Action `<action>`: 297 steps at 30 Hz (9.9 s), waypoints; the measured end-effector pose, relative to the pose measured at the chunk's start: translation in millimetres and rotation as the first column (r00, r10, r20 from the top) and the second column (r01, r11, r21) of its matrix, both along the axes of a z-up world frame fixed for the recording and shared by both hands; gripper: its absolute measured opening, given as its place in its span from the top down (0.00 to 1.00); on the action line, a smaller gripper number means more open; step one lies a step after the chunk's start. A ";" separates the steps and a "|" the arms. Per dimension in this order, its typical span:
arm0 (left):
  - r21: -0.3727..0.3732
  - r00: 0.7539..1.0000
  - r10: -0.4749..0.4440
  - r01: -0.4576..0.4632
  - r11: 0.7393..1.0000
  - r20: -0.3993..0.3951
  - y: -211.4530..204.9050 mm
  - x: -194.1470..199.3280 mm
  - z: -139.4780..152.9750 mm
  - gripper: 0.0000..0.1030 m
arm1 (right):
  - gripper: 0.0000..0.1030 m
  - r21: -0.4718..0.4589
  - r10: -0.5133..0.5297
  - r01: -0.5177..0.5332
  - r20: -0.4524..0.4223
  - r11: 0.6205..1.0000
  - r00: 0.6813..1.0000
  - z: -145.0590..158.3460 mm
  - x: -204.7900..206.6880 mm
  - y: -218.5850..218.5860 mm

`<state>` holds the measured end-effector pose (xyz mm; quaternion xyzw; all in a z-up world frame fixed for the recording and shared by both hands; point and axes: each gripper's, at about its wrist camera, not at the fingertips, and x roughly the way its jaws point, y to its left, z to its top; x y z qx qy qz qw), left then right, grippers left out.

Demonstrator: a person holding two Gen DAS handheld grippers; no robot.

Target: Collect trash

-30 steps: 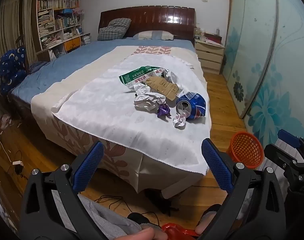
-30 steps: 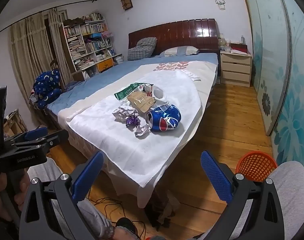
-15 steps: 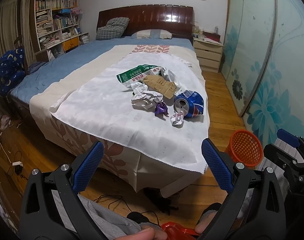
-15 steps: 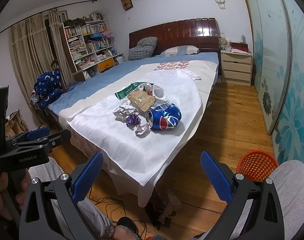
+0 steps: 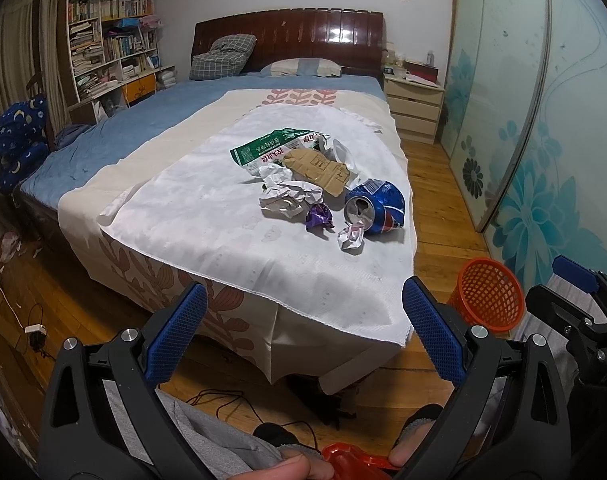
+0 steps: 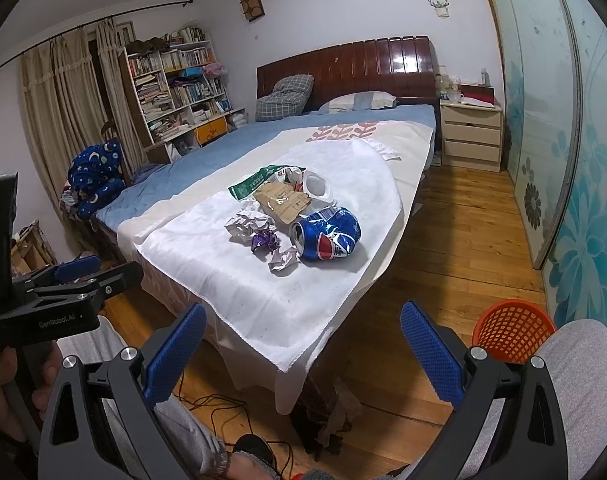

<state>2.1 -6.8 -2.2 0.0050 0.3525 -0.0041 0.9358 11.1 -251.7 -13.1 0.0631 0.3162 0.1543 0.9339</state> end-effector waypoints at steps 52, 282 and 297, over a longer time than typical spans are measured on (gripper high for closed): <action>0.020 0.995 0.029 -0.027 0.999 -0.092 5.3 12.7 -22.3 0.06 | 0.18 0.221 0.148 -0.067 -0.375 0.973 0.915 -142.3 337.3 1.1; -0.287 0.913 -0.397 0.405 0.868 0.090 -157.9 261.4 68.7 0.97 | 0.73 0.051 -0.321 0.318 0.068 0.947 0.945 76.5 141.2 -226.4; -0.203 0.657 -0.628 0.606 0.769 -0.419 -442.4 281.3 -213.6 0.97 | 0.73 0.080 -0.527 0.647 -0.508 0.758 0.681 -168.7 155.3 -420.0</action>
